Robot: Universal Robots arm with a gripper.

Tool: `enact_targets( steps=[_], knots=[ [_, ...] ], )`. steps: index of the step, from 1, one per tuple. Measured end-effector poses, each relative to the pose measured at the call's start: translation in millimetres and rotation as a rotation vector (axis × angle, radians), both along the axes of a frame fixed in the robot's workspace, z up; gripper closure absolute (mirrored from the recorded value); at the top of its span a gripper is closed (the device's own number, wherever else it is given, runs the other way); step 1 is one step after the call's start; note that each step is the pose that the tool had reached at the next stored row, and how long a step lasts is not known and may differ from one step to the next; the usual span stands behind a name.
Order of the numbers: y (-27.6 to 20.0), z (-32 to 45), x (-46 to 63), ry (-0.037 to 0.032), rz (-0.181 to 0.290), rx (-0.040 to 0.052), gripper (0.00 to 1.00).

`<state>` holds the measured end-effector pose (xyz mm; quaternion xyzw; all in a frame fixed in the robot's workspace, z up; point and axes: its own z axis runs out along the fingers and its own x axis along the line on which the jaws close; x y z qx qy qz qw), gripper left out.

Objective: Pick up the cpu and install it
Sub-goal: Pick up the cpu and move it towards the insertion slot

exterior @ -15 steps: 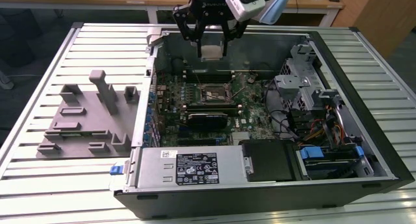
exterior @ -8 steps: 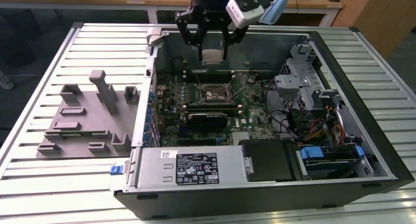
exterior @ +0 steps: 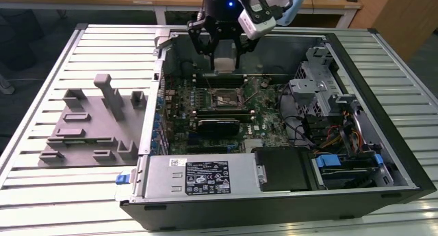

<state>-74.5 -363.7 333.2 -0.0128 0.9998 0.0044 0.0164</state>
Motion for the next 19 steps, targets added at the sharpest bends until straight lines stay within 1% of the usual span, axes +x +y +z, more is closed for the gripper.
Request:
enact_targets(
  steps=[7,8,19],
  knots=[
    [7.3,-12.8,0.7,0.0000,0.000,0.0000,0.45],
    [9.6,-17.0,0.9,0.0000,0.000,0.0000,0.45],
    [21.8,-37.0,1.1,0.0000,0.000,0.0001,0.45]
  ],
)
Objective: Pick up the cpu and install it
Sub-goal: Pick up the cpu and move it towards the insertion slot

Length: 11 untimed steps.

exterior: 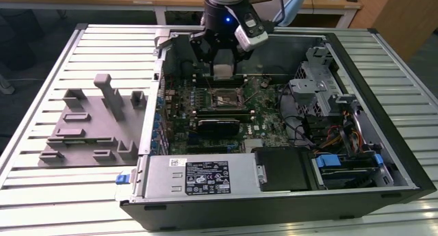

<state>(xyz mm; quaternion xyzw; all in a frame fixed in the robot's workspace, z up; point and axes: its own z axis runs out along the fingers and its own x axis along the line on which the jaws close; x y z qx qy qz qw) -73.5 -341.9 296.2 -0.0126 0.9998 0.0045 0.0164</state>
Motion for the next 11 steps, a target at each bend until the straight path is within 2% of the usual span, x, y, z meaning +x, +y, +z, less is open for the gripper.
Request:
enact_targets(
  steps=[6,11],
  knots=[
    [10.4,-10.3,0.1,0.0000,0.000,0.0000,0.45],
    [15.1,-19.4,3.1,0.0000,0.000,-0.0001,0.45]
  ],
)
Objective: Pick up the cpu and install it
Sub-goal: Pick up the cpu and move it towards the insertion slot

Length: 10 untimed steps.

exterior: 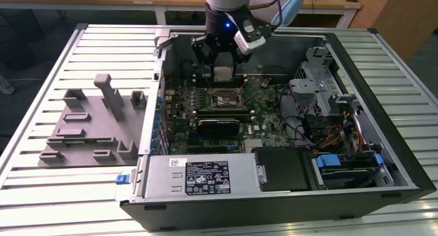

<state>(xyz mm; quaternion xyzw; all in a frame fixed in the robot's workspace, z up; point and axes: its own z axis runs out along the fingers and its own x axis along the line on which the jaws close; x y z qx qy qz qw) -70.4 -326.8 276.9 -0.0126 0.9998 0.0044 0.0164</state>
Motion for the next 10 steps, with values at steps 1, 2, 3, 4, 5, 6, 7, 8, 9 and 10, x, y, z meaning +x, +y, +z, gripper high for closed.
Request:
enact_targets(
  steps=[1,2,3,4,5,6,7,8,9,10],
  knots=[
    [0.7,-1.7,0.9,0.0000,0.000,-0.0002,0.45],
    [1.2,-3.4,2.0,0.0001,0.000,-0.0003,0.45],
    [1.5,-5.0,3.3,0.0000,0.000,-0.0002,0.45],
    [1.6,-6.1,4.5,0.0000,0.000,-0.0003,0.45],
    [1.7,-6.8,5.5,0.0000,0.000,-0.0003,0.45],
    [1.7,-7.1,6.2,0.0001,0.000,-0.0004,0.45],
    [1.6,-7.5,6.9,0.0001,0.000,-0.0003,0.45],
    [1.3,-7.8,7.6,0.0000,0.000,-0.0002,0.45],
    [1.0,-8.3,8.4,0.0000,0.000,-0.0002,0.45],
    [0.6,-9.0,9.2,0.0000,0.000,-0.0003,0.45]
  ],
)
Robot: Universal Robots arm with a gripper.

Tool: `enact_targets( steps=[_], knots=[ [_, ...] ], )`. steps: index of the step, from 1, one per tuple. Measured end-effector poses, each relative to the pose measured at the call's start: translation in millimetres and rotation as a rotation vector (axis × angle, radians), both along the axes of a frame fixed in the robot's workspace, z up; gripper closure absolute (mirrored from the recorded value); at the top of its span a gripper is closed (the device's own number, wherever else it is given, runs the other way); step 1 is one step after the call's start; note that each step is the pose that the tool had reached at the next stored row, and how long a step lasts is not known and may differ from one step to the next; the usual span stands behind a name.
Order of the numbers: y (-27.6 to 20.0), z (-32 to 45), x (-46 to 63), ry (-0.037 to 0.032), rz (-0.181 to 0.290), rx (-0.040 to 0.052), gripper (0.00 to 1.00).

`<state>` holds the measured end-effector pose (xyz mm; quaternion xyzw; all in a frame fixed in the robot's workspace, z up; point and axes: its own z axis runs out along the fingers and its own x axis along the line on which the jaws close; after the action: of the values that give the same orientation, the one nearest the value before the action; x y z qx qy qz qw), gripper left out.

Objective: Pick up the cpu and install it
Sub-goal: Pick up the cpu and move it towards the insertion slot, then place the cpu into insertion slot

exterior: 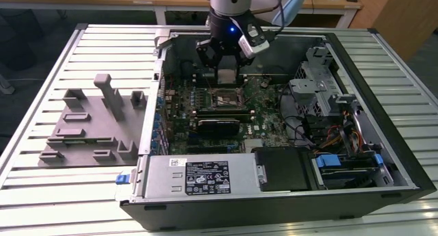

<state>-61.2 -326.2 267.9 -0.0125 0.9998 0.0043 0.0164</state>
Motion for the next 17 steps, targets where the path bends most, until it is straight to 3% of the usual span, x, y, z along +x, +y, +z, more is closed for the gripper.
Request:
enact_targets(
  steps=[10,17],
  knots=[
    [-4.5,-10.2,3.4,-0.0001,-0.001,0.0001,0.45],
    [-4.6,-10.7,3.5,0.0000,-0.001,0.0000,0.45]
  ],
)
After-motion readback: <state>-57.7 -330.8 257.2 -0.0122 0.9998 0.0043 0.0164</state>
